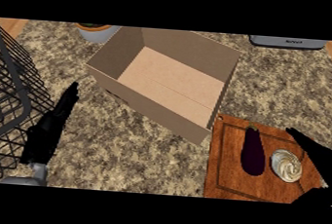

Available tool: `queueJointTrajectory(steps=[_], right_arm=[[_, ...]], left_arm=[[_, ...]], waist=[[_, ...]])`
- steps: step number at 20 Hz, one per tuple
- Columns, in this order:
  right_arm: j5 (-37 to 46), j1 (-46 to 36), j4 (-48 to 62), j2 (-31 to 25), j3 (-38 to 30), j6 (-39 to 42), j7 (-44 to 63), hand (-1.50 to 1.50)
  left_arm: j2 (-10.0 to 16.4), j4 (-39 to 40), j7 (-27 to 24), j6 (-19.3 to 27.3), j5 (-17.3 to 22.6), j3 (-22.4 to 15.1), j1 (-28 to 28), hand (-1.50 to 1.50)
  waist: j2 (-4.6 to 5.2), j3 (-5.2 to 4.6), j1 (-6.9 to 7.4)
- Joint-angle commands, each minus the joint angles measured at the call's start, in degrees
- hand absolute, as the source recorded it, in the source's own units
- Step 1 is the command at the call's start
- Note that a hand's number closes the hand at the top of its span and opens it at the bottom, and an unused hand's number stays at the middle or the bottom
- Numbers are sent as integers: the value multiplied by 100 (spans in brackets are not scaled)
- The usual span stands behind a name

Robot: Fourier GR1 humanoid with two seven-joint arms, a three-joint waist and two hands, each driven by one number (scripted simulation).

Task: Pick the cupcake from the cutting board and place it in the cardboard box

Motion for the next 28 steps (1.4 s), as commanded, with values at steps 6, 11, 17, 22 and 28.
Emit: queueJointTrajectory(steps=[6, 11, 17, 22, 28], right_arm=[[430, 85, 294, 469, -44, -48, -221, -150], [724, -111, 840, 556, 22, 7, -573, -150], [896, -266, 1149, 937, -12, 50, -516, -150], [1359, -380, 1199, 829, -63, -265, -908, 150], [1877, -253, 822, 820, -223, -991, -939, 150]], left_arm=[[186, 302, -26, 124, -66, 576, 0, 0], [130, 92, 119, 113, -219, 393, 96, 0], [133, 355, -306, -14, -114, 562, 162, 0], [84, 197, 22, -1, -193, 476, 35, 0], [284, 72, 161, -114, -104, 660, 21, 0]], waist=[[11, -9, 10], [14, -7, 33], [17, -9, 34], [16, -7, 33], [6, -9, 11]])
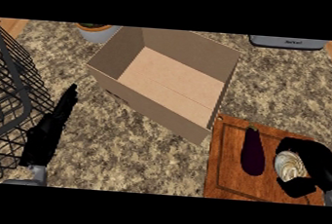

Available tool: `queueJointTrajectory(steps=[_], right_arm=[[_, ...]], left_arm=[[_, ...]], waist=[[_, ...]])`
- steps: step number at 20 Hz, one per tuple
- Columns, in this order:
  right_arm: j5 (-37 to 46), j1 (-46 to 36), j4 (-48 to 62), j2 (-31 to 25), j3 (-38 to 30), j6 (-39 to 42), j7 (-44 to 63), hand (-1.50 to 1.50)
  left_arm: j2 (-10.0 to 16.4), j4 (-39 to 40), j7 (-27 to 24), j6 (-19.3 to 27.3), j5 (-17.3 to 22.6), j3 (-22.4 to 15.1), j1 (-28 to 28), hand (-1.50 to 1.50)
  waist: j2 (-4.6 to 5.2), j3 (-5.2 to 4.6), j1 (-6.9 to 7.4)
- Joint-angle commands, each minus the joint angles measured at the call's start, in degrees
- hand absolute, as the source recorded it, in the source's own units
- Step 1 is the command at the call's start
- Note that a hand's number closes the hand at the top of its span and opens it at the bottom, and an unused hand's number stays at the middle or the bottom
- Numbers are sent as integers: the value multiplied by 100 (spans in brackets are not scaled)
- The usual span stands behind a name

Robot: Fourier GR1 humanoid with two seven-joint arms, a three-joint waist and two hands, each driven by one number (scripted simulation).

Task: Pick the cupcake from the cutting board and place it in the cardboard box

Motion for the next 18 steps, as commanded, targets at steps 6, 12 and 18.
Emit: queueJointTrajectory(steps=[6, 12, 18], right_arm=[[478, -2105, 1456, -734, 99, 218, -1806, 150], [846, -3522, 3264, -175, 120, -487, -2753, 150], [665, -4365, 4089, -164, -323, -491, -3484, 150]], left_arm=[[158, 197, 39, -38, -121, 56, -315, 0], [118, 632, -109, 92, -231, 115, -482, 0], [143, 545, -149, 128, -213, 177, -120, 0]], waist=[[169, 16, 557], [153, 7, 411], [70, -4, 178]])
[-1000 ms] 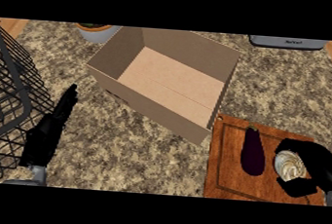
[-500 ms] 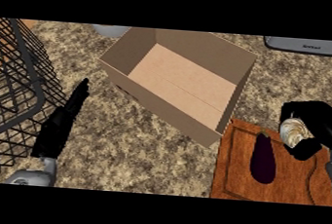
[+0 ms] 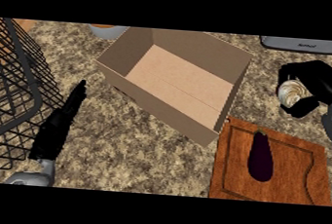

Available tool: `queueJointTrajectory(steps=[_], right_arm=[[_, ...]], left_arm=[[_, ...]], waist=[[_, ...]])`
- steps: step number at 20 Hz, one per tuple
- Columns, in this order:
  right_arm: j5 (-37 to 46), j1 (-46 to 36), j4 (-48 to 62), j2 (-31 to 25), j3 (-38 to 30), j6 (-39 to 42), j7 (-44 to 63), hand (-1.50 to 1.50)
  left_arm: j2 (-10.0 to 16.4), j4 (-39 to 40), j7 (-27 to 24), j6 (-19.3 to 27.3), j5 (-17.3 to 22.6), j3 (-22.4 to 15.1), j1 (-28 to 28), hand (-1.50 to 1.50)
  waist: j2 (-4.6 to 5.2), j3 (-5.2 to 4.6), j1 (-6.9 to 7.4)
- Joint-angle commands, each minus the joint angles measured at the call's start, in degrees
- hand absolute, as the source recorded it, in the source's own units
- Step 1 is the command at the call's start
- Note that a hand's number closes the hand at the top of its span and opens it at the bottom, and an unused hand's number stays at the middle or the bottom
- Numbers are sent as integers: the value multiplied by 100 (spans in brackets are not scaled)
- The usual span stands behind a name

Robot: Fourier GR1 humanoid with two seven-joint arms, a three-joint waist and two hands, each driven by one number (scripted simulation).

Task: Pick the cupcake from the cutting board and place it in the cardboard box

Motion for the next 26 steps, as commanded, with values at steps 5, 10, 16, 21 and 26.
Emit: queueJointTrajectory(steps=[5, 10, 16, 21, 26], right_arm=[[-1385, -591, 133, 289, -884, 632, -1483, 150], [-1905, -1162, 195, 681, -1063, 1298, -1638, 150], [-2116, -1653, -497, 1181, -954, 1783, -718, 150], [-2045, -1796, -828, 1547, -859, 1697, 7, 150], [-1762, -2458, -420, 2047, -649, 1534, 669, 150]], left_arm=[[338, -33, 52, 140, -19, 474, 227, 0], [168, 81, 36, 245, -103, 357, 184, 0], [298, 313, -422, 149, -39, 513, 439, 0], [339, 207, -137, 72, 100, 644, 190, 0], [343, 383, -371, 13, 119, 645, 227, 0]], waist=[[-54, -22, -165], [-34, -28, -158], [-67, -37, -220], [-60, -33, -236], [-39, -37, -179]])
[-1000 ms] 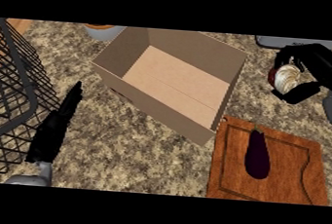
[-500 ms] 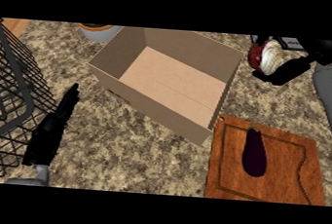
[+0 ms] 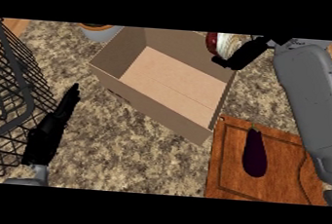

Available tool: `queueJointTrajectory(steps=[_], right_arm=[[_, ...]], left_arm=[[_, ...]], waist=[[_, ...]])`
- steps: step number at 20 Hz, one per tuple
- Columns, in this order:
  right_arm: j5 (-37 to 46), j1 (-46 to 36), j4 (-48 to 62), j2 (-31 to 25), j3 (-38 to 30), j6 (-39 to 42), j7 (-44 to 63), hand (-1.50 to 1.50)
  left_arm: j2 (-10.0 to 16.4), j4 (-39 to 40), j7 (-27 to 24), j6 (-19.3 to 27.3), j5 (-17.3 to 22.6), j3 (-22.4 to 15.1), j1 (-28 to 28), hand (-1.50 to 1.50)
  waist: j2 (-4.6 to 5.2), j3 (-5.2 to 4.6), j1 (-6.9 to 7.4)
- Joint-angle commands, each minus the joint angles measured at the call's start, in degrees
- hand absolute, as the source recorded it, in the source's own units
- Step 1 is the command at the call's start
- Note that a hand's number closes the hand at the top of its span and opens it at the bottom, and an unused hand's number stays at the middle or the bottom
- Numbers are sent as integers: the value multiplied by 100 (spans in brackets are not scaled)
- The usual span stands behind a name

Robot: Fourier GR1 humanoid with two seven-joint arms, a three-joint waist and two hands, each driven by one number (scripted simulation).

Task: Pick the cupcake from the cutting board and place it in the cardboard box

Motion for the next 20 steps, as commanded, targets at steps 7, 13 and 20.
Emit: queueJointTrajectory(steps=[7, 13, 20], right_arm=[[686, -854, 1286, 1126, 436, -655, 658, 150], [1104, -1145, 2369, 1573, 604, -1062, 757, 150], [526, -1363, 3303, 1668, 560, -1675, 667, -150]], left_arm=[[210, -229, 418, 141, -207, 207, 19, 0], [146, 54, 286, 222, -301, 208, -170, 0], [162, 334, 238, 71, -153, 294, -446, 0]], waist=[[53, -8, 153], [85, -10, 188], [124, -11, 309]])
